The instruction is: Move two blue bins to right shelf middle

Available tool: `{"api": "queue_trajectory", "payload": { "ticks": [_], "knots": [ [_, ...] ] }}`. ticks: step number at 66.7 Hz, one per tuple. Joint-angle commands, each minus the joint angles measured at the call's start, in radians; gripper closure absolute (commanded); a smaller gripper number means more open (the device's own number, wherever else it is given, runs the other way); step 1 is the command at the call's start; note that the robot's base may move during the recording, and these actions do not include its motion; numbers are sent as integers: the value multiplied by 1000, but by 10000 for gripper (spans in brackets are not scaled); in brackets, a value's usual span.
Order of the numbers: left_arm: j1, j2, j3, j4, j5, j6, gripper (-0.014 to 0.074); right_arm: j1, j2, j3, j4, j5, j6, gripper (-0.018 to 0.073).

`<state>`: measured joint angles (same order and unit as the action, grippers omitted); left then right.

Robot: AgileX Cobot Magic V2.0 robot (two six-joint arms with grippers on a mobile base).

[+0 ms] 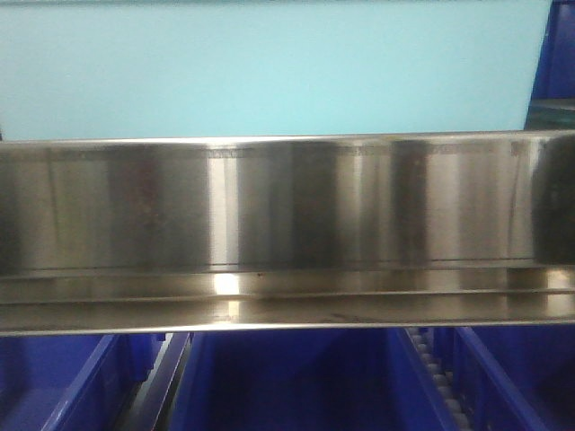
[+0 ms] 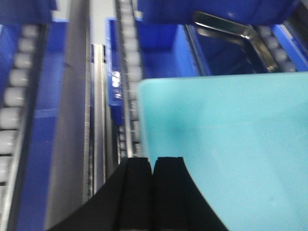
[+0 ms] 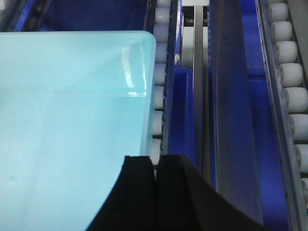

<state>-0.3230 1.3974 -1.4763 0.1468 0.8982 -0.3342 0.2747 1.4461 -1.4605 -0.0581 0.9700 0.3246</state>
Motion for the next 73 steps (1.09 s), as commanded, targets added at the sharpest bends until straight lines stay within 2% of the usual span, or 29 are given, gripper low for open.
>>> {"api": "queue_trajectory", "payload": {
  "ticks": [1, 6, 11, 15, 19, 23, 37, 47, 52, 55, 66, 71, 73],
  "knots": [
    [-10, 22, -11, -22, 14, -17, 694, 3, 19, -26, -19, 18, 5, 689],
    [-10, 40, -11, -24, 34, -17, 624, 4, 30, -29, -9, 18, -18, 585],
    [-10, 60, -11, -24, 60, -17, 462, 4, 37, -29, 5, 26, -29, 423],
    [-10, 68, -11, -24, 71, -17, 356, 4, 44, -29, 5, 32, -29, 328],
    [-10, 79, -11, -24, 73, -51, 271, 4, 55, -29, 8, 32, -29, 289],
    [-10, 94, -11, -24, 75, -71, 249, 4, 72, -29, 8, 32, -29, 296],
    [-10, 164, -11, -37, 126, -71, 298, 4, 143, -29, 58, 52, -29, 307],
    [-10, 198, -11, -49, 151, -71, 302, 4, 167, -29, 74, 52, -29, 311],
    [-10, 206, -11, -50, 165, -71, 324, 4, 174, -29, 74, 54, -29, 348],
    [-10, 208, -11, -50, 172, -71, 351, 4, 174, -29, 74, 57, -29, 401],
    [-10, 200, -14, -50, 174, -71, 580, 4, 174, -31, 74, 59, -29, 725],
    [-10, 195, -14, -54, 172, -71, 695, 4, 174, -33, 74, 61, -29, 721],
    [-10, 195, -14, -56, 170, -71, 706, 5, 172, -35, 74, 61, -29, 721]
  ]
}}
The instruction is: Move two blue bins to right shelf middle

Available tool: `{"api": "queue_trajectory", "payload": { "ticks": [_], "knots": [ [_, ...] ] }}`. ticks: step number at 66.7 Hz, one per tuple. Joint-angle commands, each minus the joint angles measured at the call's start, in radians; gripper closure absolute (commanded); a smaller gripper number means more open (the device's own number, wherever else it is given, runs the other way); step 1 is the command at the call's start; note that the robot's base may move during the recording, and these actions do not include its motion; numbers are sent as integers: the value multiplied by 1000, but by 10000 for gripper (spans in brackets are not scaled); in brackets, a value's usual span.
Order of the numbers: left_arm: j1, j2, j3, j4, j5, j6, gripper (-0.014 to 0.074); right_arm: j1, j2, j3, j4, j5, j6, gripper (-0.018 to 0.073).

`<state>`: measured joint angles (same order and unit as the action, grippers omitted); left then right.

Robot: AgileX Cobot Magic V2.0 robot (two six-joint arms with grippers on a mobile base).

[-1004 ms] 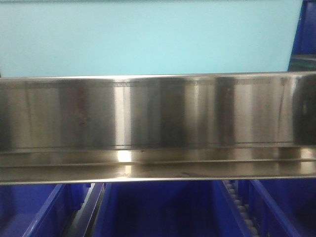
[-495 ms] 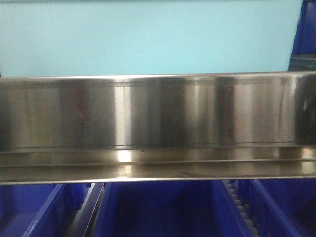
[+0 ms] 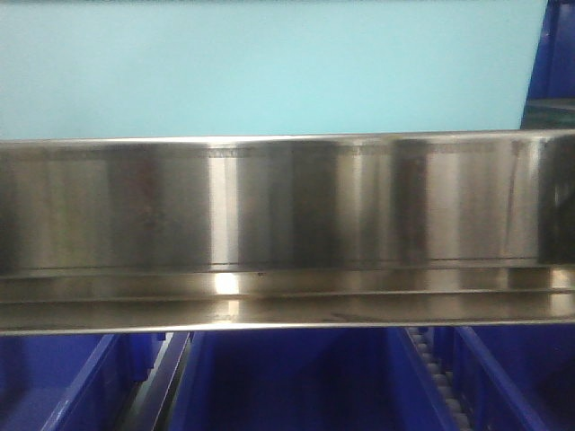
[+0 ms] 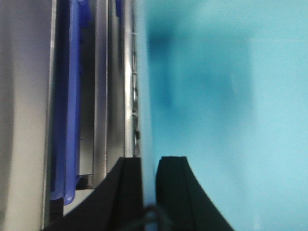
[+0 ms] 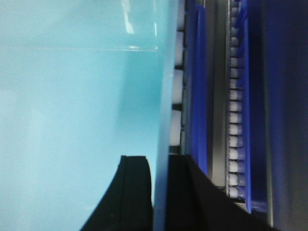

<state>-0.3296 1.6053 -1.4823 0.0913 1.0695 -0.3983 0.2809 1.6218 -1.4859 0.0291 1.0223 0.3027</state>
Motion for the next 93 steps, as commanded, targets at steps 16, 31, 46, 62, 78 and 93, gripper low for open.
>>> {"api": "queue_trajectory", "payload": {
  "ticks": [16, 31, 46, 62, 78, 93],
  "knots": [
    [-4, -73, -10, -1, -29, -5, 707, 1, -51, -39, -39, 11, -7, 721],
    [-4, -133, -76, 11, -78, 6, 707, 1, -74, -143, -63, 17, -44, 721],
    [-4, -157, -240, 32, -92, 55, 707, 1, -74, -292, -63, 8, -118, 721],
    [-4, -157, -348, 68, -141, 55, 707, 1, -74, -408, -63, -69, -162, 721],
    [-4, -157, -353, 105, -177, 55, 707, 1, -74, -409, -65, -129, -162, 721],
    [-4, -157, -353, 105, -179, 55, 707, 1, -74, -409, -67, -182, -162, 721]
  ]
}}
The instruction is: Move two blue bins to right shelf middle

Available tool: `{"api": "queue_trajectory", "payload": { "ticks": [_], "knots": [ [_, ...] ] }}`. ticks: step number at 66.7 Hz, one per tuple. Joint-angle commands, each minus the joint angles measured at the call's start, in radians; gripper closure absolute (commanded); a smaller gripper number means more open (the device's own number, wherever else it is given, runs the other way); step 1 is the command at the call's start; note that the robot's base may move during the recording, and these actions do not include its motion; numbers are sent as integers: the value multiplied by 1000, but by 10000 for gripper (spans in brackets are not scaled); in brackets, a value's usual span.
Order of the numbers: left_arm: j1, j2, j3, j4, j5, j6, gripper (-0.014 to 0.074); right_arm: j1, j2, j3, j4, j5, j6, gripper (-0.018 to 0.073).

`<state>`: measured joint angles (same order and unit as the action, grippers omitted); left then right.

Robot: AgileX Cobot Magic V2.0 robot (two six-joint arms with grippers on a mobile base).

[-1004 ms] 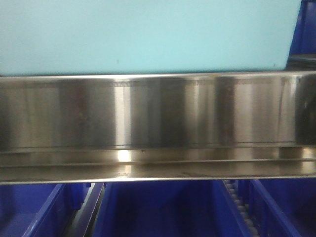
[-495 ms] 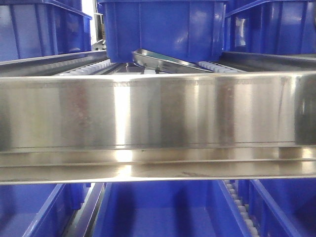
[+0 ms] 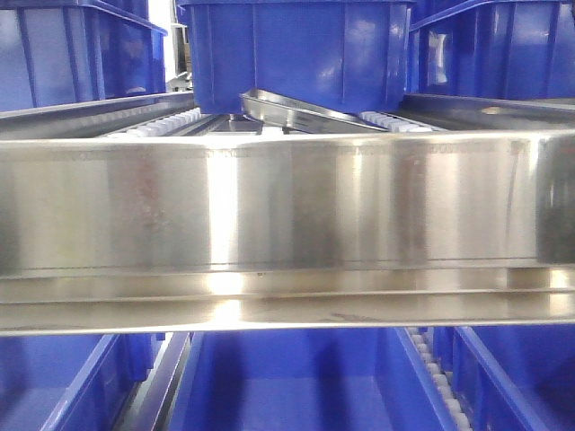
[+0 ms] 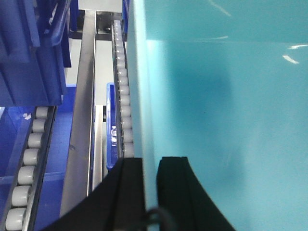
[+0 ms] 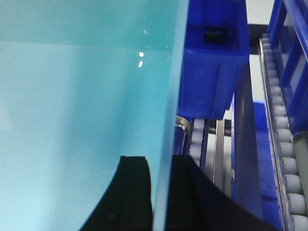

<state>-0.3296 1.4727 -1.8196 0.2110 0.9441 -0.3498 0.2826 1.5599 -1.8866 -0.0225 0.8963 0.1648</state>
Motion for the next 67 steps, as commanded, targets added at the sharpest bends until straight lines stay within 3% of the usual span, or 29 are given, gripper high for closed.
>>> {"api": "queue_trajectory", "payload": {
  "ticks": [1, 67],
  "knots": [
    [-4, -24, -15, -15, -53, 6, 707, -1, -12, -8, -15, -54, -24, 721],
    [-4, -24, -15, -15, -53, 6, 707, -1, -12, -8, -15, -37, -24, 721]
  ]
}}
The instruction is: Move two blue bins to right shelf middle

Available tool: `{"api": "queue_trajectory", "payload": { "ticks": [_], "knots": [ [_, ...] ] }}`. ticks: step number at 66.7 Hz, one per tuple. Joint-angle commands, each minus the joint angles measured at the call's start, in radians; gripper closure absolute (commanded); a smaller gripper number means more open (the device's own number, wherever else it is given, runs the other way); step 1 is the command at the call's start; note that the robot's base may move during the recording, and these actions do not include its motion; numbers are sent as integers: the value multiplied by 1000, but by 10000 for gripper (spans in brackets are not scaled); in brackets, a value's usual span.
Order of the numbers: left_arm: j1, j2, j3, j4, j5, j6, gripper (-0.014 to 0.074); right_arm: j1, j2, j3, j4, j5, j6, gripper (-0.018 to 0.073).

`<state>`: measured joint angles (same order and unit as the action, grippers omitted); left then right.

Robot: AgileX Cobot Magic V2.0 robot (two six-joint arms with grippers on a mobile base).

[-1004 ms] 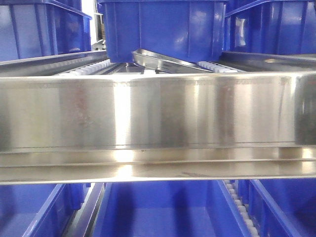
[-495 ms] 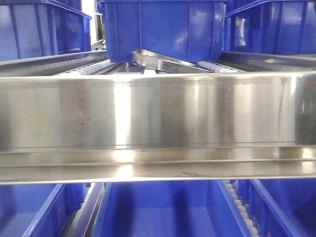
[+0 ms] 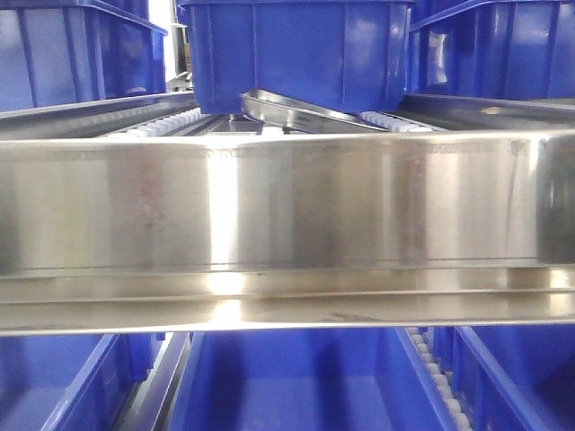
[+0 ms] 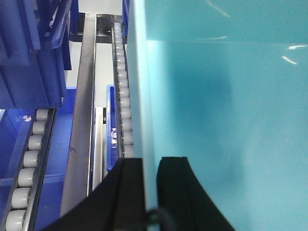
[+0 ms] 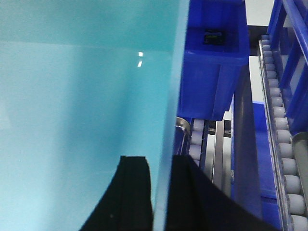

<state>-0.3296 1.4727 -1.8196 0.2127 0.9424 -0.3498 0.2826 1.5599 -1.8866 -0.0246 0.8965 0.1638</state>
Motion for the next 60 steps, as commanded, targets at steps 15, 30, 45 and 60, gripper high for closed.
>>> {"api": "queue_trajectory", "payload": {
  "ticks": [15, 30, 45, 60],
  "knots": [
    [-4, -24, -15, -16, -52, 6, 707, -1, -12, -8, -13, -37, -23, 721],
    [-4, -24, -15, -16, -52, 6, 707, -1, -12, -8, -13, -37, -23, 721],
    [-4, -20, -15, -16, -52, 6, 707, -1, -12, -8, -13, -40, -23, 721],
    [-4, -20, -15, -16, -52, 6, 707, -1, -12, -8, -13, -46, -23, 721]
  ]
}}
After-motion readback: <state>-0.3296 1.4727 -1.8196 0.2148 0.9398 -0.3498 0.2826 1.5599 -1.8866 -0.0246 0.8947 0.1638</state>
